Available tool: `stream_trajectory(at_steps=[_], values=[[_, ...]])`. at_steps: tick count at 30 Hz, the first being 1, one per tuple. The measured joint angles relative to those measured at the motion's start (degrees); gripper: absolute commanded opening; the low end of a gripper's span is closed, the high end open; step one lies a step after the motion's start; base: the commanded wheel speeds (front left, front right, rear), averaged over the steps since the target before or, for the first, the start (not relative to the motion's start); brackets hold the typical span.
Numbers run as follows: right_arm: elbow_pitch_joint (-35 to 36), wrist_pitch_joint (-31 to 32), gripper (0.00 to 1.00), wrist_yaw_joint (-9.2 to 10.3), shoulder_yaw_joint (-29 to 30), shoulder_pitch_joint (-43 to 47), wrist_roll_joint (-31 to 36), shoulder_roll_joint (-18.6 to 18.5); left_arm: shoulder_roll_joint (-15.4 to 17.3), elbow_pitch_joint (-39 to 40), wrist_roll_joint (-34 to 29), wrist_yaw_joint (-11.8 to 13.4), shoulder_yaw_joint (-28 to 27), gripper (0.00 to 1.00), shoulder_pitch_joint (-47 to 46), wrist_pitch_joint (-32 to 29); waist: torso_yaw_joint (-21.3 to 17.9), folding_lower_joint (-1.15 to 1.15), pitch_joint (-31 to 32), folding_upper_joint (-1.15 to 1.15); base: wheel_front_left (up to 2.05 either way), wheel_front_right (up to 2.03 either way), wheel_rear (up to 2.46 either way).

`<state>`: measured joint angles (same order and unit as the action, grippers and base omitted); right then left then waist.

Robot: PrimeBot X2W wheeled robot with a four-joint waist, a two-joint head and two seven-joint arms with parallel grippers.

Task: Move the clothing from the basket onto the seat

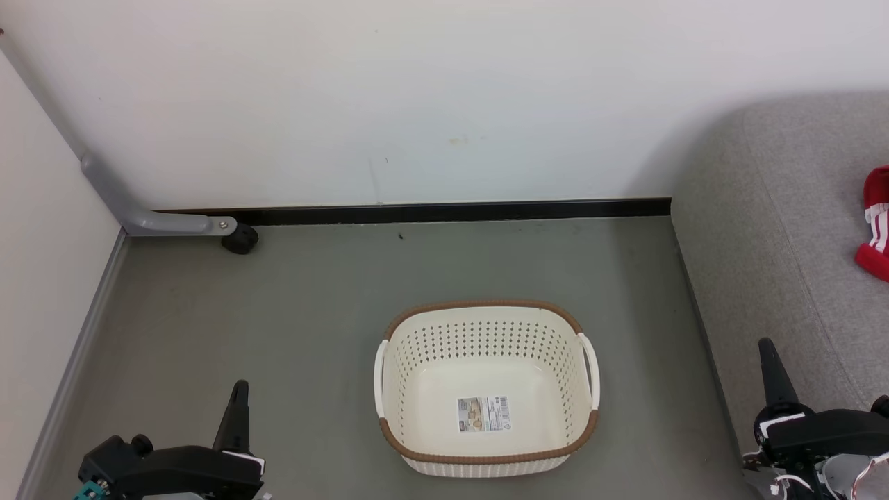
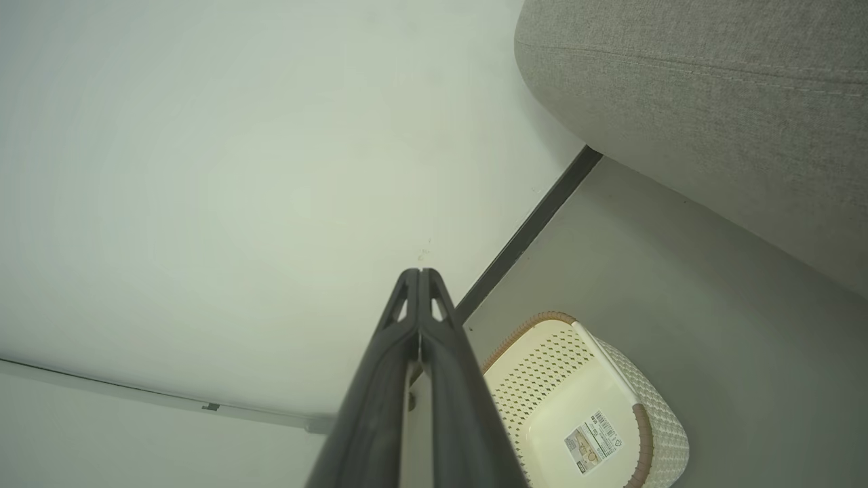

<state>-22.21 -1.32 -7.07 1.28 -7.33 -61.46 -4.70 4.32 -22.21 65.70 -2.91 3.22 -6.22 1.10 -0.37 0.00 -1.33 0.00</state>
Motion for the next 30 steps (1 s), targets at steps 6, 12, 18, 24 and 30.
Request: stream_trajectory(at_steps=[6, 12, 18, 24, 30], values=[[0.9, 1.3, 0.0, 0.0, 1.2, 0.3, -5.2, 0.3, -0.3, 0.9, 4.7, -0.7, -1.5, 0.0, 0.0, -1.3, 0.1, 0.0, 0.2, 0.0, 0.0, 0.0, 0.0], [1.6, 2.5, 0.0, 0.0, 2.2, 0.8, -9.8, 0.7, -0.6, 1.6, 8.8, -1.2, -2.7, 0.0, 0.0, -2.6, 0.1, 0.0, 0.4, 0.0, 0.0, 0.0, 0.0], [2.3, 3.8, 0.0, 0.0, 3.2, 0.9, -14.5, 1.0, -0.9, 2.3, 12.6, -1.7, -4.0, 0.0, 0.0, -3.7, 0.2, 0.0, 0.6, 0.0, 0.0, 0.0, 0.0], [3.1, 4.9, 0.0, 0.0, 4.2, 0.9, -19.1, 1.3, -1.2, 3.0, 16.5, -2.7, -5.2, 0.0, 0.0, -4.9, 0.2, 0.0, 0.8, 0.0, 0.0, 0.0, 0.0], [3.7, 6.2, 0.0, 0.0, 5.2, 1.1, -23.5, 1.7, -1.4, 3.7, 20.3, -3.2, -6.5, 0.0, 0.0, -6.1, 0.3, 0.0, 1.0, 0.0, 0.0, 0.0, 0.0]])
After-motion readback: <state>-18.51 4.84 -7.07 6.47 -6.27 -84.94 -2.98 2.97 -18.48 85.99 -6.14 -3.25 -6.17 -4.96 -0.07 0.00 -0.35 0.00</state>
